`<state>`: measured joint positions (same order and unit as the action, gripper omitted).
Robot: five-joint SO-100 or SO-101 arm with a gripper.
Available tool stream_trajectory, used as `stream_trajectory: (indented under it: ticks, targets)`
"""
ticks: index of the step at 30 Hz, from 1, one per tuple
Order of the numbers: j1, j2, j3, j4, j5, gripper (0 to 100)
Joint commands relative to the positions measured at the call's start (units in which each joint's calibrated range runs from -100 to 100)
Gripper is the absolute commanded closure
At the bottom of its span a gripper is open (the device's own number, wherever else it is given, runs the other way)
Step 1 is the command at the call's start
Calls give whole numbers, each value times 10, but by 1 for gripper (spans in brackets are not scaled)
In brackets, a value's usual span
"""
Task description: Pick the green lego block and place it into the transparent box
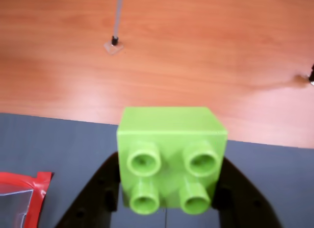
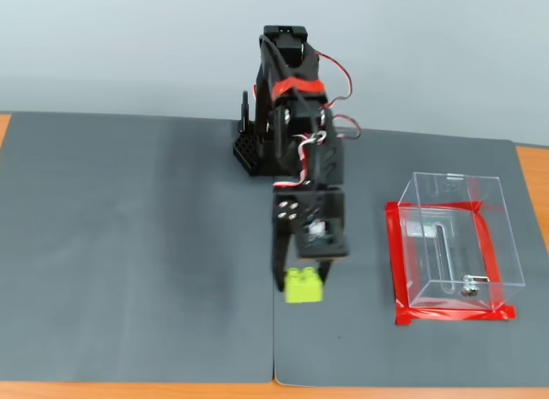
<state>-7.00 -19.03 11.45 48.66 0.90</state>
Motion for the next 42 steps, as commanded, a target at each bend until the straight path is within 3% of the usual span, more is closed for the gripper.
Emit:
stream_trajectory:
  ticks: [1, 20, 42]
  targets:
    - [-45, -28, -43, 2, 3, 93]
    - [-326, -18, -45, 2, -1, 93]
    - [-428, 104, -38, 0, -3, 93]
